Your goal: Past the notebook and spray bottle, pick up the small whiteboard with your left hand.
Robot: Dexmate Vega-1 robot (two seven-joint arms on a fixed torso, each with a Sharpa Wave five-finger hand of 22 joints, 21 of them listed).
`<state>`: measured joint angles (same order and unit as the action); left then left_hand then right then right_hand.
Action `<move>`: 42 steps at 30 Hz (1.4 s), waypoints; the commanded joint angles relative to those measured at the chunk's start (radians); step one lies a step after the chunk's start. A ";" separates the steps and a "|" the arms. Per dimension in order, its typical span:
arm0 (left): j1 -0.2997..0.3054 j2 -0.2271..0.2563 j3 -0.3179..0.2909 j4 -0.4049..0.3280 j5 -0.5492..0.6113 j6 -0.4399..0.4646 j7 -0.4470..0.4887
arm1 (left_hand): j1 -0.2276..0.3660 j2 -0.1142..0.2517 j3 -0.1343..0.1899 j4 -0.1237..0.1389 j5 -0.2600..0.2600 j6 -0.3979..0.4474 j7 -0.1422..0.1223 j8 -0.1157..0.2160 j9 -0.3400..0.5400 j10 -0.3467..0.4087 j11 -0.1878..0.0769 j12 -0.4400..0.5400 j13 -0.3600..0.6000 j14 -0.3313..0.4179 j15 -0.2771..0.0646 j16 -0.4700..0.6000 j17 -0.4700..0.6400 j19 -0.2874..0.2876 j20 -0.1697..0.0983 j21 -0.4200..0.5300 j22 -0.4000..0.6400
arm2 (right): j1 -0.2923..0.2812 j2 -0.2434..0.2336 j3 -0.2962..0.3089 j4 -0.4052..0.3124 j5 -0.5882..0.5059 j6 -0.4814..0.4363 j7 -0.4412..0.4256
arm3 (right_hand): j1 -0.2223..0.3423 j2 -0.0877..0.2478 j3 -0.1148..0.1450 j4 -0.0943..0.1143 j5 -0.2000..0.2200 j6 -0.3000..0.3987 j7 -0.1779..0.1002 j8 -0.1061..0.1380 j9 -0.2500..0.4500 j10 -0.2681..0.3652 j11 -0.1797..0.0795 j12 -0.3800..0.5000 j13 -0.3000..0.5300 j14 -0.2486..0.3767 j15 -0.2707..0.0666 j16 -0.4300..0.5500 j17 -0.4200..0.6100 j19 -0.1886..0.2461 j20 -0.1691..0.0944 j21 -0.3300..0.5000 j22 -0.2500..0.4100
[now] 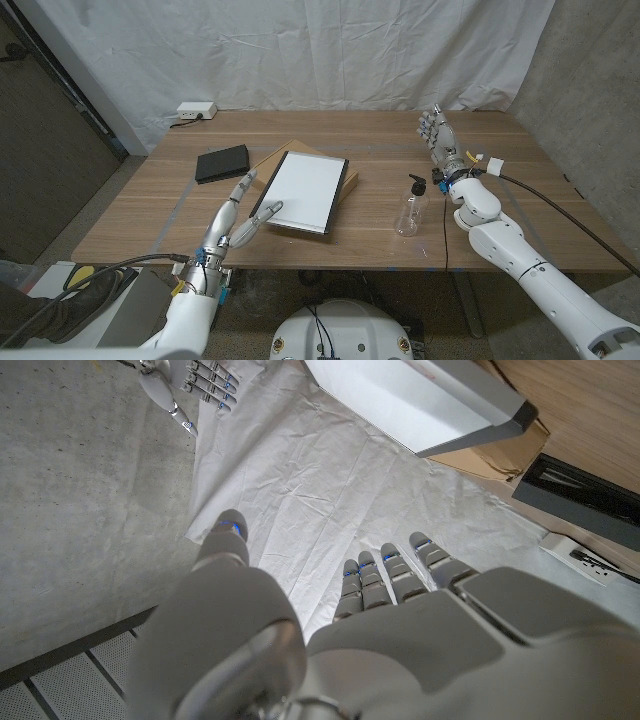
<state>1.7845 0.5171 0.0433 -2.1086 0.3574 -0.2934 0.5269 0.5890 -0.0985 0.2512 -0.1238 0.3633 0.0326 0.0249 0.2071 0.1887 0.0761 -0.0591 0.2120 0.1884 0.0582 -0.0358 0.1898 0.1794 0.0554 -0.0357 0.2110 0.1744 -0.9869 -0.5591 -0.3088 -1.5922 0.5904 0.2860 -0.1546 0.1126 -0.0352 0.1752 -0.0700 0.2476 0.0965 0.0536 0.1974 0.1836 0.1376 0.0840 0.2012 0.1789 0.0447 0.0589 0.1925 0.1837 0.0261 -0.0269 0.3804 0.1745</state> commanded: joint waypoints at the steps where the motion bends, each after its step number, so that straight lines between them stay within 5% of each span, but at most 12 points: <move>1: 0.073 -0.006 0.003 -0.099 0.093 0.112 0.053 | 0.016 -0.004 0.001 -0.005 0.004 -0.002 -0.002 0.002 0.001 -0.001 0.000 0.002 0.005 0.003 -0.010 0.005 0.002 0.010 -0.033 0.004 0.003 | 0.004 -0.004 0.009 0.002 0.004 0.008 0.006 | 0.009 -0.001 -0.003 0.002 0.000 0.013 0.000 0.001 0.006 0.007 0.002 0.008 0.003 0.009 0.000 0.003 0.002 0.003 -0.004 -0.006 0.005; 42: 0.112 0.052 0.148 -0.257 0.377 0.588 0.130 | 0.045 -0.030 -0.014 -0.018 0.010 0.007 -0.019 0.002 0.003 0.010 -0.017 0.002 0.006 0.011 -0.023 0.004 0.003 0.018 -0.035 -0.001 0.004 | 0.020 0.023 0.008 0.034 0.013 0.033 0.007 | 0.008 0.000 -0.007 0.001 0.000 0.021 0.002 0.003 0.006 0.009 0.004 0.008 0.003 0.016 0.001 0.003 0.003 0.010 0.000 -0.017 0.006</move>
<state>1.8859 0.5443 0.1517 -2.3202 0.6663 0.1636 0.6431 0.6244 -0.1261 0.2387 -0.1356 0.3633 0.0359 0.0142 0.2070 0.1883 0.0793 -0.0701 0.2120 0.1934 0.0581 -0.0358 0.1898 0.1790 0.0623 -0.0357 0.2110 0.1744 -0.9696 -0.5422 -0.3038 -1.5634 0.6016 0.3129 -0.1418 0.1125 -0.0352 0.1711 -0.0657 0.2476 0.1091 0.0555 0.1974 0.1836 0.1375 0.0841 0.2012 0.1789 0.0556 0.0591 0.1924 0.1836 0.0258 -0.0268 0.3658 0.1745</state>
